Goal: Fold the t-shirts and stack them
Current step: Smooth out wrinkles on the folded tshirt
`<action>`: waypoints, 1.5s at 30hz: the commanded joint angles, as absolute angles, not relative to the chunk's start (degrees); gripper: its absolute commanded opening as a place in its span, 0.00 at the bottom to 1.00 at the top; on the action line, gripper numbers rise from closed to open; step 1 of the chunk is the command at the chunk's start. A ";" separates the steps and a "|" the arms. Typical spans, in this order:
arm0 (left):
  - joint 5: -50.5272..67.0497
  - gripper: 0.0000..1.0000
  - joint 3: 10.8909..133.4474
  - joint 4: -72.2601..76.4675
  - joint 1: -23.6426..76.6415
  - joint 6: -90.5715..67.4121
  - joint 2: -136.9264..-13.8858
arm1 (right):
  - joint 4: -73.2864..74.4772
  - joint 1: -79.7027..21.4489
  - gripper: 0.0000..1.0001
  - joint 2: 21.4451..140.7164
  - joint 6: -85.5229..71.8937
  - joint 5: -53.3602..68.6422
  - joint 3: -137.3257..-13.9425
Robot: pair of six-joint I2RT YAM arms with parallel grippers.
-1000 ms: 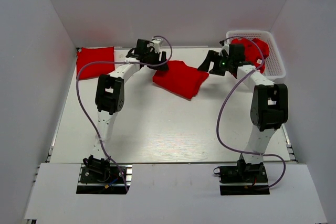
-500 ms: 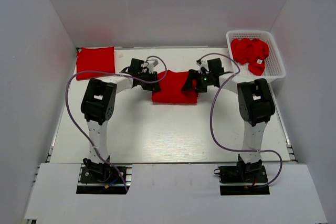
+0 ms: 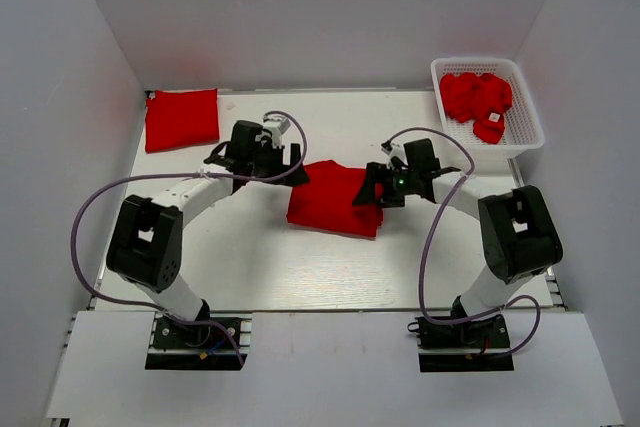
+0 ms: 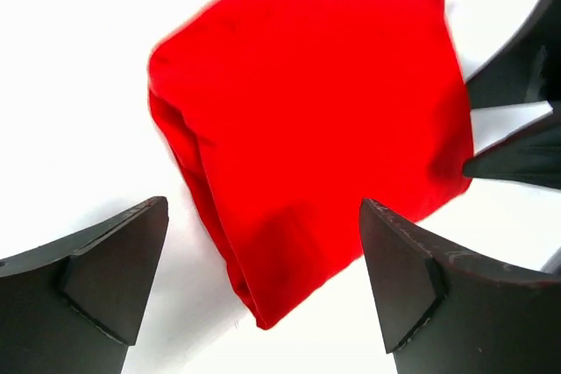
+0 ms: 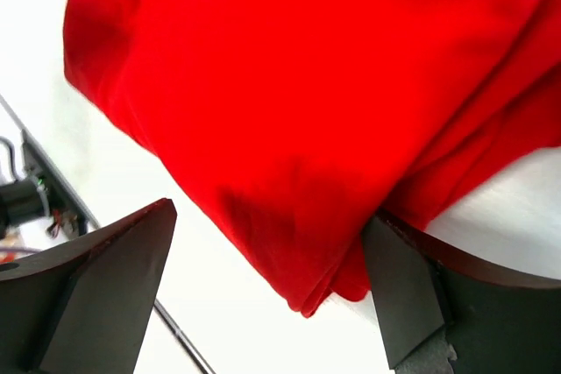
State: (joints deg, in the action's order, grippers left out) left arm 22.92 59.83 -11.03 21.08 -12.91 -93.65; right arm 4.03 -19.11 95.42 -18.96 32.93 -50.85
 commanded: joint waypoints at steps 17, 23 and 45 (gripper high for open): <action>21.96 0.69 82.97 -16.27 19.78 -9.84 -114.43 | 11.42 -18.02 0.90 105.99 -15.03 13.45 -73.73; 26.28 0.52 81.74 -14.60 20.30 -9.84 -115.58 | 12.92 -17.84 0.90 108.28 -15.03 11.43 -74.71; 30.15 0.00 71.47 -4.93 20.83 -8.96 -100.47 | 9.58 -17.84 0.00 90.62 -17.31 11.95 -62.50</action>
